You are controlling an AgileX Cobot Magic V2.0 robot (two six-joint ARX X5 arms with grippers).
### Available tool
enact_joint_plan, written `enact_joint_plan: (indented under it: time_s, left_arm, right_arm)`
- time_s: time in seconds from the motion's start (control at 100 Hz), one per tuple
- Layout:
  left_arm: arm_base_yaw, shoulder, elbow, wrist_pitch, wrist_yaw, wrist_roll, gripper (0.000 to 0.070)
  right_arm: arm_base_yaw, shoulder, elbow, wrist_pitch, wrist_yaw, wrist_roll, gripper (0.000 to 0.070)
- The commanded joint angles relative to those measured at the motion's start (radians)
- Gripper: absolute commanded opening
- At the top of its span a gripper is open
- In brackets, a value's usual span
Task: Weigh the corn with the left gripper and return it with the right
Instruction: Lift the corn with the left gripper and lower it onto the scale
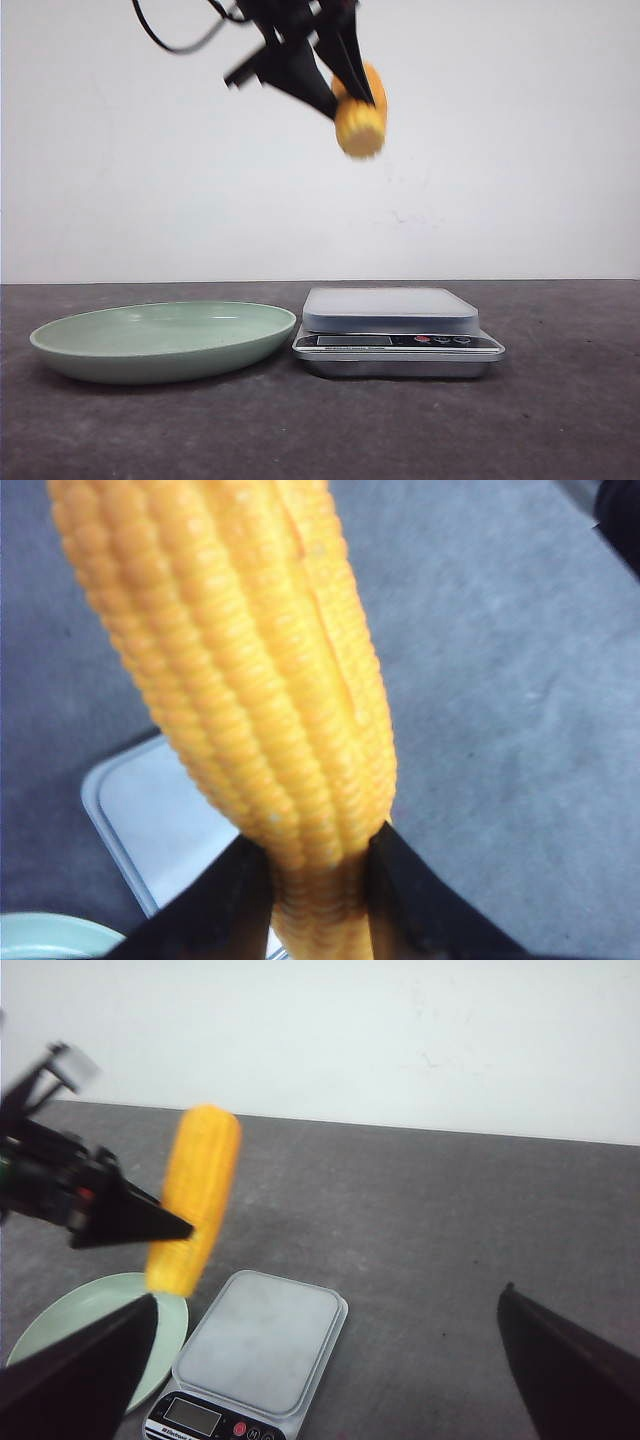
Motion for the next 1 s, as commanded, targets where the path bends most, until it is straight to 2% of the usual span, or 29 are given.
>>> enact_joint_plan:
  time_s: [0.0, 0.31, 0.63, 0.68, 0.73, 0.77, 0.8, 0.81, 0.82, 0.83, 0.84, 0.91, 0.93, 0.99]
  left_arm:
    - [-0.009, 0.057, 0.018, 0.008, 0.004, -0.041, 0.0003]
    - [-0.008, 0.201, 0.018, -0.036, 0.028, -0.051, 0.0003]
    - [-0.007, 0.29, 0.018, -0.084, 0.092, -0.078, 0.0003]
    - [-0.007, 0.29, 0.018, -0.082, 0.092, -0.077, 0.0021]
    - [-0.007, 0.29, 0.018, -0.076, 0.092, -0.078, 0.0093]
    - [-0.007, 0.29, 0.019, -0.076, 0.092, -0.081, 0.0194]
    - [-0.006, 0.29, 0.021, -0.079, 0.092, -0.09, 0.031]
    - [-0.006, 0.29, 0.021, -0.08, 0.092, -0.092, 0.0327]
    - [-0.006, 0.29, 0.022, -0.082, 0.092, -0.096, 0.0381]
    - [-0.006, 0.29, 0.023, -0.083, 0.092, -0.097, 0.04]
    - [-0.004, 0.29, 0.024, -0.084, 0.092, -0.098, 0.0454]
    - [-0.001, 0.29, 0.027, -0.09, 0.091, -0.099, 0.0659]
    - [-0.001, 0.29, 0.027, -0.09, 0.092, -0.099, 0.0696]
    - [0.002, 0.289, 0.027, -0.092, 0.092, -0.099, 0.07]
  right_arm:
    - [0.006, 0.007, 0.011, 0.006, 0.002, 0.006, 0.07]
    - [0.006, 0.007, 0.011, 0.005, 0.002, 0.011, 0.07]
    - [0.006, 0.007, 0.011, -0.015, 0.002, 0.011, 0.07]
    - [0.006, 0.007, 0.011, -0.021, 0.002, 0.011, 0.07]
    - [0.006, 0.007, 0.011, -0.027, 0.002, 0.011, 0.07]
    - [0.006, 0.007, 0.011, -0.031, 0.003, 0.011, 0.07]
    - [0.006, 0.007, 0.011, -0.032, 0.003, 0.011, 0.07]
    - [0.006, 0.007, 0.011, -0.032, 0.003, 0.011, 0.07]
    - [0.006, 0.007, 0.011, -0.032, 0.003, 0.011, 0.07]
    - [0.006, 0.007, 0.011, -0.032, 0.003, 0.011, 0.07]
    - [0.006, 0.007, 0.011, -0.032, 0.003, 0.012, 0.07]
    - [0.006, 0.007, 0.011, -0.031, 0.004, 0.015, 0.07]
    - [0.006, 0.007, 0.011, -0.031, 0.004, 0.015, 0.07]
    - [0.006, 0.007, 0.011, -0.031, 0.005, 0.016, 0.07]
